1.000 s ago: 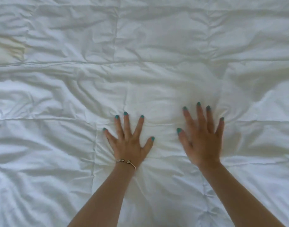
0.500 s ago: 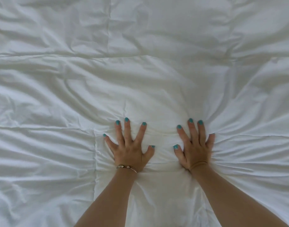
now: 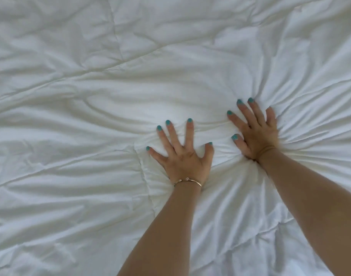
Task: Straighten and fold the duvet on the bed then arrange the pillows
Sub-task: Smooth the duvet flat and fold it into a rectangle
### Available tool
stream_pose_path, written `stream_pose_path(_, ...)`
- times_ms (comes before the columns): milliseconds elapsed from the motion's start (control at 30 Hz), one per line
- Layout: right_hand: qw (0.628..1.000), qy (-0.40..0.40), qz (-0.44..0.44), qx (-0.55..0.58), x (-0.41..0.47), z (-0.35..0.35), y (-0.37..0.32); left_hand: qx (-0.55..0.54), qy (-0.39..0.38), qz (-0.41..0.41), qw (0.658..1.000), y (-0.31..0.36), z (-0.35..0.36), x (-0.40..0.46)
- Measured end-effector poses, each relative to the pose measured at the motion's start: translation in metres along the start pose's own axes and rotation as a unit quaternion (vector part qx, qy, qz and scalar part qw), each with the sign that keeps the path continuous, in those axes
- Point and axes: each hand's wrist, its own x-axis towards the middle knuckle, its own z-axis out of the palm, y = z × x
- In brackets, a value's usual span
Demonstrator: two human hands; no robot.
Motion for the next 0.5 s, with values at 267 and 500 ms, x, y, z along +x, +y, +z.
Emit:
stream_pose_path(267, 0.976, -0.072, 0.204, -0.007, -0.047, -0.059, -0.066, 0.107, -0.059, 0.191, 0.974, -0.1, -0.043, -0.062)
stream_pose_path(500, 0.942, -0.279, 0.177, 0.053, -0.232, -0.063, -0.185, 0.038, 0.009, 0.177, 0.983, -0.207, -0.009, -0.175)
